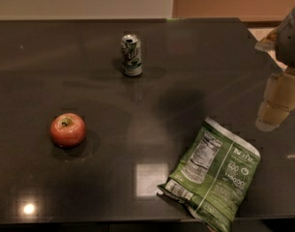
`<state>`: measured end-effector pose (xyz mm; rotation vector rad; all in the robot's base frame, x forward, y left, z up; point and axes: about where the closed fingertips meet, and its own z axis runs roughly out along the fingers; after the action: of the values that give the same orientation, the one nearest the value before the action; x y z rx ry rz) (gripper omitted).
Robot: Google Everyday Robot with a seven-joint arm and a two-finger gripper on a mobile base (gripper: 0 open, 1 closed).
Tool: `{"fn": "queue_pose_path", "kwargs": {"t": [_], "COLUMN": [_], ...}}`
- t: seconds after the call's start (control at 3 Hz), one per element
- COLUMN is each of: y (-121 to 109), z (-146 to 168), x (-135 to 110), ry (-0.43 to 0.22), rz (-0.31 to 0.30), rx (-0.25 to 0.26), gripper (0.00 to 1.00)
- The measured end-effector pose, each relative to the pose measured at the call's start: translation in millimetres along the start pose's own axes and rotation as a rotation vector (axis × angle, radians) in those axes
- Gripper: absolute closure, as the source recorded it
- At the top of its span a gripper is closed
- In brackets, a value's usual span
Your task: Move green jalapeno chip bag near 7up can
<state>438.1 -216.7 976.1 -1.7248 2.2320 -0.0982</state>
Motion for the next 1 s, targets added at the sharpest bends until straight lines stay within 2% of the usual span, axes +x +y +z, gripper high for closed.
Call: {"fn": "queue_pose_path", "kwargs": {"t": [0.33,0.67,1.0], "y": [-1,-4,12], "z": [-1,4,20], "x": [-1,-12,-25], "ry": [-0.001,-0.009,-0.026], "rz": [-0.001,-0.030,-0.089], "rx": [0.002,-0.035,-0.101], "gripper": [0.00,0.00,0.00]}}
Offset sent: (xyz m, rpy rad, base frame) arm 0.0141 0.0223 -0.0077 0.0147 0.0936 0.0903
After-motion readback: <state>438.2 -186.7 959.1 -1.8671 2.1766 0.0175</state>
